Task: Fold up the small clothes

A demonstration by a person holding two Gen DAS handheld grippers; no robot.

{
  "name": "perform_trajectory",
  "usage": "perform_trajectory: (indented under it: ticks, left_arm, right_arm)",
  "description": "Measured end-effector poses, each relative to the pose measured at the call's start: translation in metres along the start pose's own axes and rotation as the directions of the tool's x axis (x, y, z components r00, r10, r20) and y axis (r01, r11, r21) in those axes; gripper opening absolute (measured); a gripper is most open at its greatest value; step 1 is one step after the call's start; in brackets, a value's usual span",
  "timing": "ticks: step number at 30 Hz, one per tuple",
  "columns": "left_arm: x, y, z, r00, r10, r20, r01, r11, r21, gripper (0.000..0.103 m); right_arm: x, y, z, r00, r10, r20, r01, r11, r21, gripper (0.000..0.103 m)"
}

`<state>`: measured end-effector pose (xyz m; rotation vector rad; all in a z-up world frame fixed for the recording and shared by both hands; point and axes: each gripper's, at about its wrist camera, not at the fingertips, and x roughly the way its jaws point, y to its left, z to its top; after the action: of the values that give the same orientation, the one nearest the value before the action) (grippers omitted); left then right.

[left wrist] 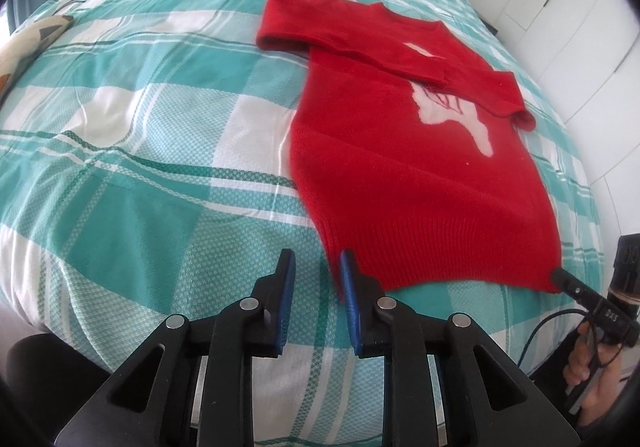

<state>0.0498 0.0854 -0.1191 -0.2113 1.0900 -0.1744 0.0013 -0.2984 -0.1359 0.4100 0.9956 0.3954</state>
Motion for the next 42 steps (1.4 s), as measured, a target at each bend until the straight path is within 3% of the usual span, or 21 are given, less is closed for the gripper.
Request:
perform_trajectory:
  ticks: [2,4,5,6,7,8,10,11,18,22,28,31,32,33,34,35,36,38,40,41,42]
  left_arm:
    - [0.004,-0.006,0.000,1.000,-0.017,-0.010,0.017,1.000,0.009,0.036]
    - [0.005,-0.012,-0.001,1.000,-0.005,0.005,0.005,0.999,0.031,0.057]
    - [0.007,-0.015,-0.001,1.000,0.007,0.010,-0.007,0.999,0.036,0.057]
    - [0.012,-0.016,-0.001,1.000,0.013,-0.002,-0.013,0.999,0.035,0.050]
    - [0.018,-0.016,0.000,1.000,0.003,-0.021,-0.003,1.000,0.029,0.017]
    - [0.024,-0.016,0.000,0.999,-0.011,-0.040,0.012,1.000,0.022,0.003]
    - [0.026,-0.018,-0.001,0.999,0.004,-0.037,-0.003,1.000,0.022,0.003]
    - [0.022,-0.019,-0.002,0.999,0.011,-0.031,-0.010,0.999,0.032,0.002]
    - [-0.008,-0.016,-0.025,0.999,0.028,-0.035,-0.025,0.996,0.083,0.002]
    - [0.015,-0.020,-0.032,0.994,0.096,-0.047,-0.090,0.989,0.115,0.002]
    - [0.019,-0.024,-0.035,0.992,0.122,-0.012,-0.119,0.983,0.138,0.003]
    - [0.012,-0.024,-0.037,0.992,0.123,0.013,-0.124,0.982,0.145,0.010]
    - [0.007,-0.024,-0.037,0.993,0.121,0.016,-0.122,0.982,0.143,0.013]
    - [0.000,-0.023,-0.037,0.992,0.127,0.024,-0.129,0.982,0.140,0.023]
    - [-0.009,-0.022,-0.038,0.988,0.147,0.043,-0.151,0.979,0.134,0.036]
    - [-0.019,-0.021,-0.037,0.982,0.176,0.073,-0.185,0.975,0.127,0.039]
    - [-0.030,-0.020,-0.035,0.973,0.203,0.108,-0.216,0.969,0.122,0.040]
    - [-0.050,-0.021,-0.024,0.958,0.225,0.176,-0.246,0.963,0.108,0.040]
    - [-0.068,-0.027,-0.007,0.950,0.203,0.239,-0.229,0.969,0.089,0.043]
    - [-0.073,-0.032,0.003,0.948,0.172,0.268,-0.203,0.975,0.090,0.047]
    - [-0.075,-0.039,0.013,0.946,0.141,0.291,-0.175,0.980,0.097,0.058]
  right_arm:
    - [0.004,0.002,-0.002,1.000,-0.006,-0.019,0.006,1.000,0.009,0.057]
    - [0.002,0.005,-0.004,1.000,-0.002,-0.028,0.002,1.000,-0.003,0.055]
    - [-0.001,0.007,-0.005,1.000,0.001,-0.028,-0.002,1.000,-0.009,0.054]
    - [-0.002,0.007,-0.006,1.000,-0.001,-0.026,0.000,1.000,-0.013,0.054]
    - [-0.003,0.008,-0.006,1.000,0.000,-0.027,0.000,1.000,-0.017,0.048]
    - [-0.001,0.005,-0.005,1.000,-0.002,-0.028,0.002,1.000,-0.014,0.041]
    - [0.002,-0.002,-0.003,1.000,-0.015,-0.026,0.015,1.000,0.002,0.006]
    - [0.002,-0.006,-0.003,1.000,-0.018,-0.020,0.018,1.000,0.018,0.005]
    - [-0.044,-0.025,-0.014,0.993,-0.115,-0.012,0.115,0.989,0.090,0.004]
    - [-0.017,-0.045,-0.020,0.985,-0.163,-0.060,0.169,0.978,0.119,0.003]
    - [-0.010,-0.050,-0.021,0.987,-0.155,-0.041,0.159,0.979,0.127,0.003]
    - [-0.013,-0.043,-0.020,0.984,-0.175,-0.025,0.177,0.981,0.078,0.003]
    - [-0.016,-0.040,-0.021,0.983,-0.181,-0.019,0.181,0.982,0.056,0.010]
    - [-0.021,-0.036,-0.021,0.980,-0.199,-0.012,0.200,0.979,0.032,0.016]
    - [-0.029,-0.031,-0.022,0.970,-0.243,0.010,0.243,0.970,-0.001,0.028]
    - [-0.041,-0.024,-0.022,0.954,-0.295,0.053,0.297,0.954,-0.040,0.041]
    - [-0.055,-0.016,-0.021,0.932,-0.344,0.109,0.353,0.932,-0.080,0.045]
    - [-0.081,0.001,-0.012,0.877,-0.427,0.219,0.464,0.872,-0.157,0.046]
    - [-0.100,0.022,0.005,0.829,-0.463,0.313,0.539,0.811,-0.228,0.046]
    - [-0.107,0.033,0.017,0.819,-0.458,0.346,0.553,0.790,-0.265,0.046]
    - [-0.109,0.045,0.030,0.821,-0.442,0.362,0.552,0.777,-0.303,0.046]
